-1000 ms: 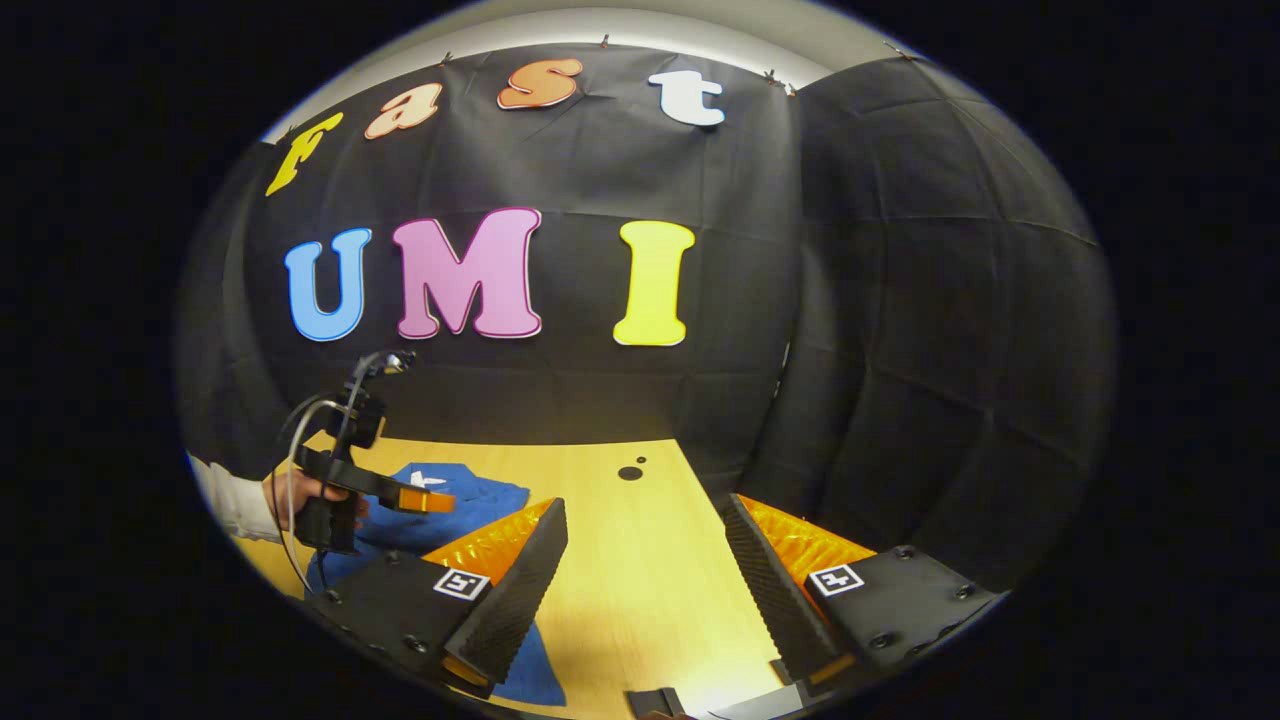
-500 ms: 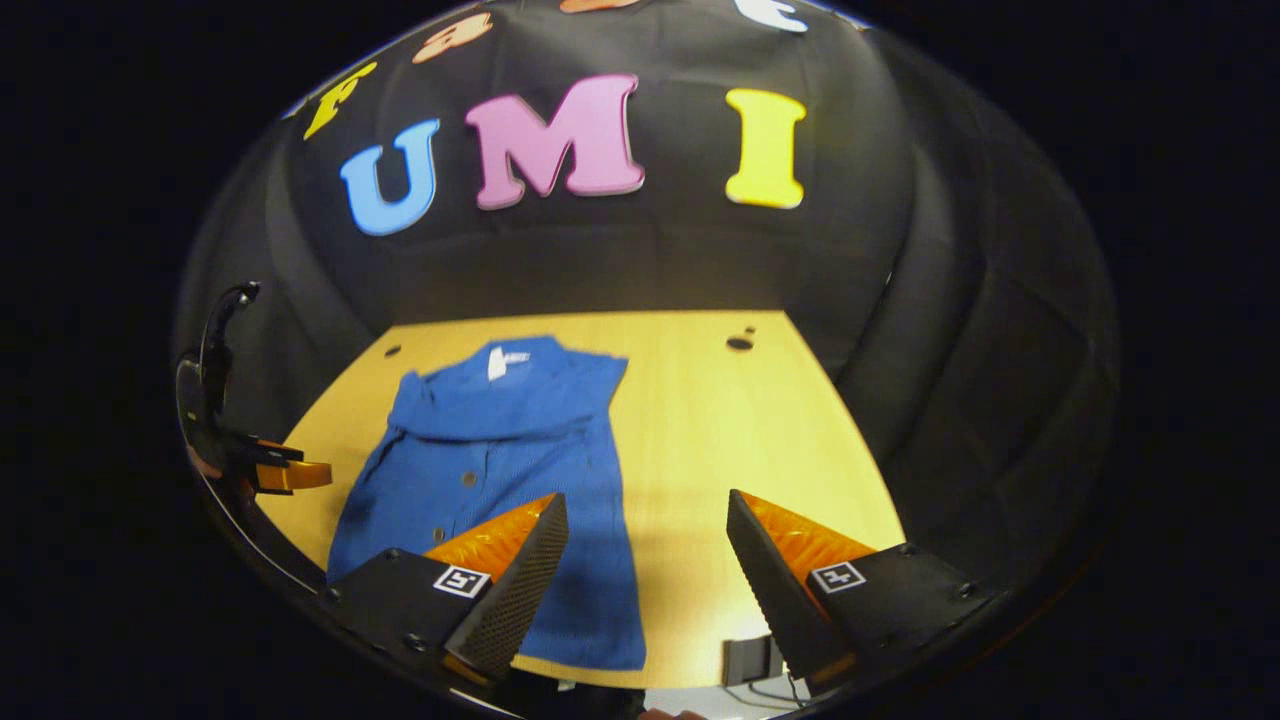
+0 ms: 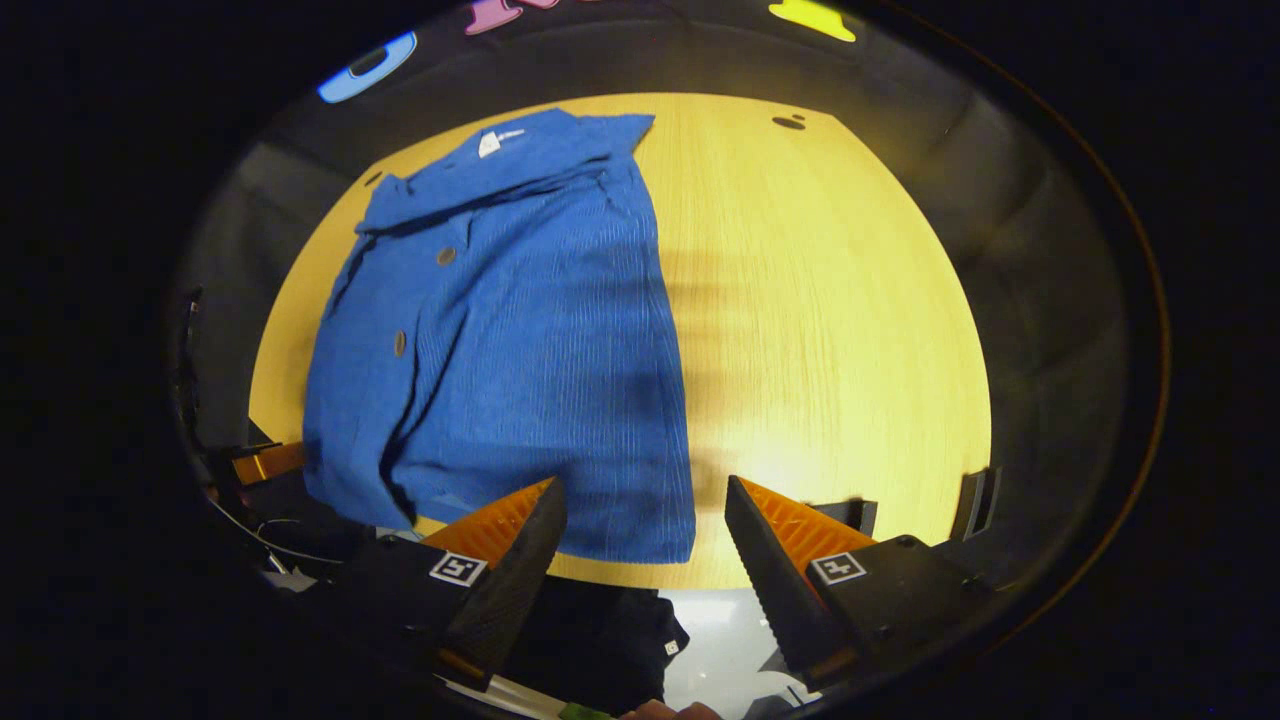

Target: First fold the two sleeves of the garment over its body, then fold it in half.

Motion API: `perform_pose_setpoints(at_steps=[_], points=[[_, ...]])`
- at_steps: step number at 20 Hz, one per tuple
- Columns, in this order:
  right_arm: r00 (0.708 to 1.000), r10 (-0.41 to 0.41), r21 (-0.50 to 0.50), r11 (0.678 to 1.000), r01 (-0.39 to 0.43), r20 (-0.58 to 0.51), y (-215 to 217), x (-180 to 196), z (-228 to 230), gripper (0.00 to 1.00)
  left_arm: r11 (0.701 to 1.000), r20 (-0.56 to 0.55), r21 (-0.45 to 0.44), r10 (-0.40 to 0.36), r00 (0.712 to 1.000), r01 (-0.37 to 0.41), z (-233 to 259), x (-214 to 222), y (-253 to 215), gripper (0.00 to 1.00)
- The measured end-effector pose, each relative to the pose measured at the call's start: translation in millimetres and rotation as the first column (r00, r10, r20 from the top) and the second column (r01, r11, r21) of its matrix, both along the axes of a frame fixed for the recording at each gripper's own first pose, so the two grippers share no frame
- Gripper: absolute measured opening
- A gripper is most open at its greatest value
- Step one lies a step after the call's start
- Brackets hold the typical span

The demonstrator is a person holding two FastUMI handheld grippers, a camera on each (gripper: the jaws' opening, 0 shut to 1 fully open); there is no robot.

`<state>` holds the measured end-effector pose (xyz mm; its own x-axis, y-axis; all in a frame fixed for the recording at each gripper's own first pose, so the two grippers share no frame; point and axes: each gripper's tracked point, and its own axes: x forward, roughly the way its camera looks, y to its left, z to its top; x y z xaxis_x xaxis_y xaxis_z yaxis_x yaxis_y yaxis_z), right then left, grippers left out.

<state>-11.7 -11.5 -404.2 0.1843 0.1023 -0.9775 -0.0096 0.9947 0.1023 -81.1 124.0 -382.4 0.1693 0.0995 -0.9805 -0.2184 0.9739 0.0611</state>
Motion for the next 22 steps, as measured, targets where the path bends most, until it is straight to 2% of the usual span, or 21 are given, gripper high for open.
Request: perform_pose_setpoints(at_steps=[2,8,14,16,18,19,20,22], points=[[0.999,0.002,-0.013,1.000,-0.002,-0.045,-0.6,-12.5,-10.2,1.00,1.000,-0.036,-0.024,-0.001,0.999,0.000,-5.5,-6.2,-3.0,0.79],[0.996,0.003,-0.047,0.999,-0.007,-0.092,-0.7,-25.1,-25.7,1.00,0.999,-0.103,-0.016,-0.031,0.994,0.029,-27.5,-8.3,-3.8,0.80],[0.990,0.007,-0.062,0.998,-0.016,-0.141,-0.8,-39.9,-42.7,1.00,0.997,-0.107,-0.058,-0.063,0.992,0.057,-29.1,-6.3,-2.7,0.80],[0.990,-0.037,-0.039,0.999,0.032,-0.139,2.7,-39.1,-47.1,1.00,0.997,-0.100,-0.056,-0.064,0.993,0.058,-29.4,-7.2,-3.1,0.80],[0.988,-0.069,-0.027,0.997,0.065,-0.141,2.7,-38.9,-42.6,0.96,0.997,-0.092,-0.059,-0.058,0.994,0.053,-28.5,-8.7,-4.6,0.79],[0.988,-0.064,-0.026,0.998,0.060,-0.142,4.0,-40.9,-44.2,0.87,0.997,-0.094,-0.062,-0.056,0.994,0.051,-29.5,-8.9,-5.9,0.79],[0.990,-0.039,-0.016,0.999,0.038,-0.135,7.3,-39.9,-44.9,0.86,0.996,-0.105,-0.073,-0.059,0.993,0.052,-27.6,-8.9,-7.7,0.73],[0.991,-0.040,0.023,0.999,0.043,-0.124,22.0,-37.2,-46.5,0.56,0.994,-0.106,-0.110,-0.020,0.994,0.008,-32.2,-8.9,-16.4,0.40]])
